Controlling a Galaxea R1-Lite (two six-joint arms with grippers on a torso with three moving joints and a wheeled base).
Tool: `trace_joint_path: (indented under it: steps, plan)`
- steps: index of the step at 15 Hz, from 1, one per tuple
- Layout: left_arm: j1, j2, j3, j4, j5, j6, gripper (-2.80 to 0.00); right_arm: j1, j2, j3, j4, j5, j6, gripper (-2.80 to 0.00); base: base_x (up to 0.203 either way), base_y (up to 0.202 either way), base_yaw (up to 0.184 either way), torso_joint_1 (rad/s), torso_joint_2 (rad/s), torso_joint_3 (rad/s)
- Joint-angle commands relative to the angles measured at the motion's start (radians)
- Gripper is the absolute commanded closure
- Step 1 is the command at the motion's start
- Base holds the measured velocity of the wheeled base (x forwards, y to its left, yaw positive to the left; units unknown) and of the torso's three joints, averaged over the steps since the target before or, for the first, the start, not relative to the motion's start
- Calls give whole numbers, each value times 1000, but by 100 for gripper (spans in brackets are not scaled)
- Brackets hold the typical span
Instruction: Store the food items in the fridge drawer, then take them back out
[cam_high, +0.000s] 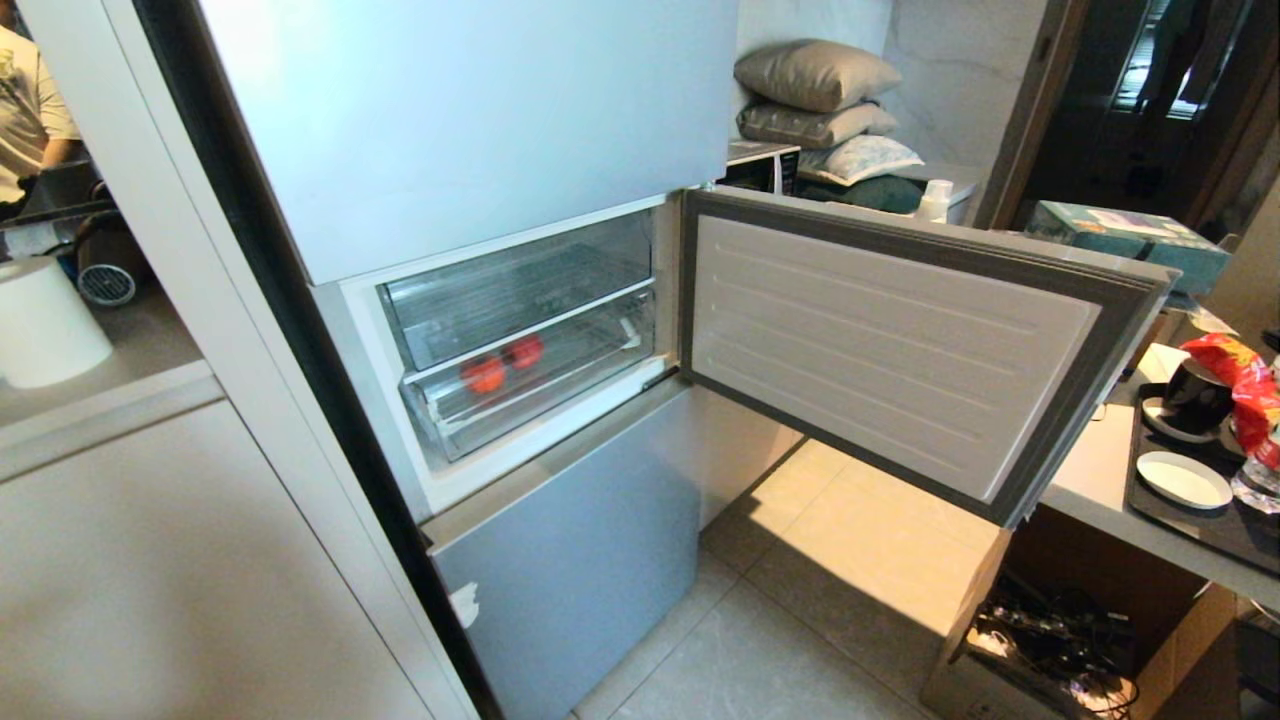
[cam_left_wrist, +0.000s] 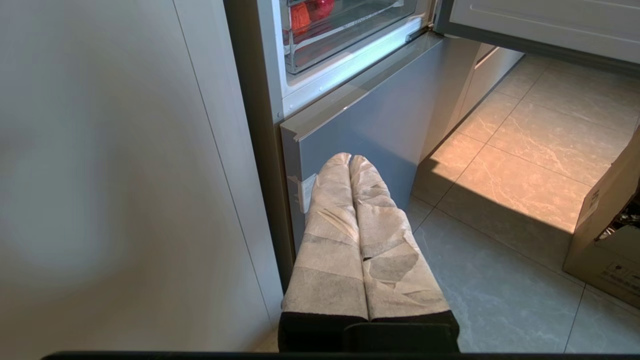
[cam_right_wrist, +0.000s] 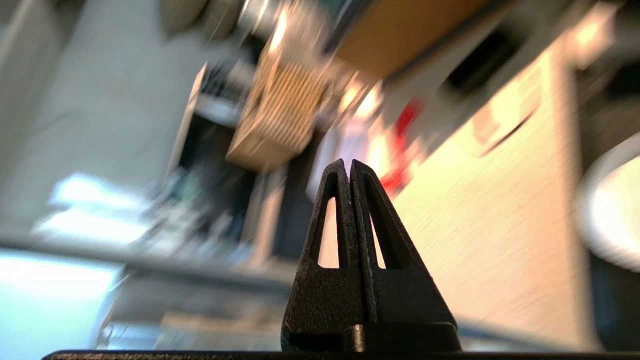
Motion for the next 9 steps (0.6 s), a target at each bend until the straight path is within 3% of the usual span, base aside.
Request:
trace_joint_path:
  steps: [1, 9]
  plan:
    - [0, 0, 0, -1, 0, 0, 0, 25, 55, -26, -4, 103, 50, 0, 0, 0, 0, 0, 0, 0]
    - [0, 0, 0, -1, 0, 0, 0, 227, 66, -28, -4, 93, 38, 0, 0, 0, 0, 0, 0, 0]
